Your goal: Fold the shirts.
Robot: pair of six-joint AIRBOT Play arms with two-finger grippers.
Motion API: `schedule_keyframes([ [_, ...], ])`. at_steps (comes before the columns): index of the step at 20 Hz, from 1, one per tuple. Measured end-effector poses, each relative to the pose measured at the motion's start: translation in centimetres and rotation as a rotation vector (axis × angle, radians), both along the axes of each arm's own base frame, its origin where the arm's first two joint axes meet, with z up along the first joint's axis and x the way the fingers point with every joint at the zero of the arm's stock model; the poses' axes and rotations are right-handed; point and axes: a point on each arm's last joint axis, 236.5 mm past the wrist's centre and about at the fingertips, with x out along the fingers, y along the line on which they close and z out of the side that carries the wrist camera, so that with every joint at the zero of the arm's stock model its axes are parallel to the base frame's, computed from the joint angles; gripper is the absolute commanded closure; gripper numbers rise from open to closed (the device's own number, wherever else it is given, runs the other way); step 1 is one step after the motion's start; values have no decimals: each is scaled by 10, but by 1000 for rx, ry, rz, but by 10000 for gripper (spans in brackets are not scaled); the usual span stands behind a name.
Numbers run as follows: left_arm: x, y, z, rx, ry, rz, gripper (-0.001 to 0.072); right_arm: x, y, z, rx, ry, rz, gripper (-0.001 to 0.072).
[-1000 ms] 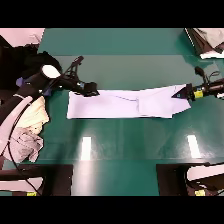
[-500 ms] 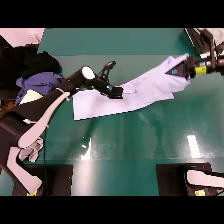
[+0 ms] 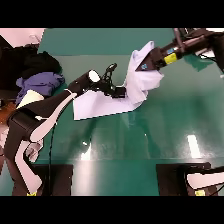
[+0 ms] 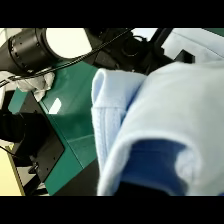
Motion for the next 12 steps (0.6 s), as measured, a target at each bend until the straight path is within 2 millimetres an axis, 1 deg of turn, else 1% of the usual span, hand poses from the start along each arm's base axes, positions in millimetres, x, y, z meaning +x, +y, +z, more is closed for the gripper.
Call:
schedule_keyframes([
  [3,5,19,2,7,25,2,684,-1,22,-4,-12,-4,46,697],
  [5,11,37,10,13,24,4,684,-2,35,-8,-13,-4,69,697],
  [8,24,71,36,20,-15,18,684,-1,56,-18,-10,0,89,697],
  [10,32,99,61,32,-60,24,683,-1,72,-30,-10,14,107,697],
  [12,38,131,87,53,-108,41,683,-1,87,-47,-17,31,122,696],
])
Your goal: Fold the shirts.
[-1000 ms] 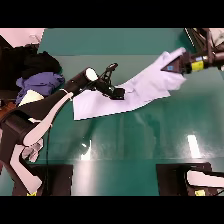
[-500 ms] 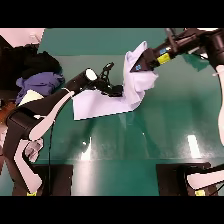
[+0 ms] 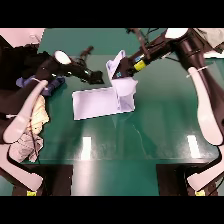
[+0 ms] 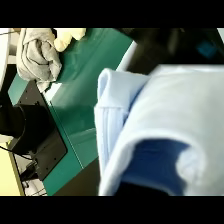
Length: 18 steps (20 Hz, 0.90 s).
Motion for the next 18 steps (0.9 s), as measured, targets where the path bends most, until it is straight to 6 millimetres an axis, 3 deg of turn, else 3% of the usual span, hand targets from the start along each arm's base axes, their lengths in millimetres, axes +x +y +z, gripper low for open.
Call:
schedule_keyframes([
  [4,-2,59,54,34,-78,40,683,9,40,-42,-30,-47,15,690],
  [5,-4,71,67,40,-97,52,683,12,56,-51,-25,-77,16,604],
  [6,-5,82,78,47,-114,64,683,14,72,-60,-16,-112,17,334],
  [7,-7,92,88,52,-130,76,683,15,89,-66,1,-145,19,127],
  [8,-10,98,96,55,-141,82,682,14,105,-68,23,-174,21,57],
  [11,-16,111,108,73,-157,92,683,9,136,-64,80,-228,29,61],
  [14,-23,116,110,84,-147,84,682,4,117,-59,64,-203,54,100],
  [18,-27,122,107,106,-137,79,682,13,31,-86,-56,-87,2,100],
])
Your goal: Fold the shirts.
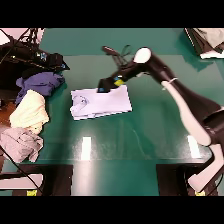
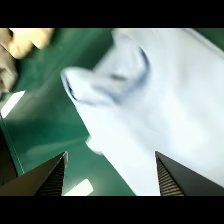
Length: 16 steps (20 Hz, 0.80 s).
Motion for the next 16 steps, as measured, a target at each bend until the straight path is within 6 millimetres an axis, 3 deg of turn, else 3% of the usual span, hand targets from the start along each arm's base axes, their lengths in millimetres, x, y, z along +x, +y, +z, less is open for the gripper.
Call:
schedule_keyframes([
  [4,-1,1,-2,6,6,-2,683,14,-105,-40,-73,149,-190,54],
  [6,0,1,-2,8,3,0,682,14,-143,-63,-79,235,-278,56],
  [8,1,2,-2,8,1,2,683,14,-163,-78,-47,312,-351,57],
  [12,2,2,-1,8,-3,5,682,16,-159,-101,11,387,-385,57],
  [16,2,2,-1,8,-3,5,682,23,-117,-112,49,399,-332,65],
])
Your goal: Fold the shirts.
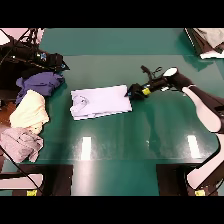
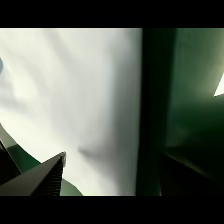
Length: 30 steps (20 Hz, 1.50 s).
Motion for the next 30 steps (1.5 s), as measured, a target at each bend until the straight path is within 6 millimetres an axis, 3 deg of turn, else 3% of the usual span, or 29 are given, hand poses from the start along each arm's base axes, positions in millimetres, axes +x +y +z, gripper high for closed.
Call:
schedule_keyframes([
  [3,0,0,0,0,0,0,682,3,37,-6,56,5,23,350],
  [5,0,0,0,0,0,0,682,3,59,-7,90,-8,40,603],
  [6,0,0,0,0,1,0,682,1,67,-5,107,-16,55,694],
  [8,0,0,0,0,1,0,682,-2,80,-3,131,-34,78,695],
  [11,-1,0,0,1,2,-1,682,-4,82,9,154,-57,101,695],
  [14,-3,0,-1,2,10,-7,682,11,57,43,155,-122,60,695],
  [16,-4,-1,-2,3,16,-11,682,24,19,65,114,-181,-4,695],
  [18,-5,-1,-2,4,19,-13,682,37,-38,84,55,-238,-112,695],
  [22,-6,-1,-3,3,25,-13,682,40,-187,107,-76,-299,-403,695],
  [25,-6,-1,-3,-2,32,-5,682,15,-313,111,-191,-316,-700,696],
  [27,-6,-1,-2,-9,41,6,682,-16,-387,109,-262,-312,-903,696],
  [30,-6,-1,-2,-17,49,18,682,-72,-468,100,-343,-281,-1178,696],
])
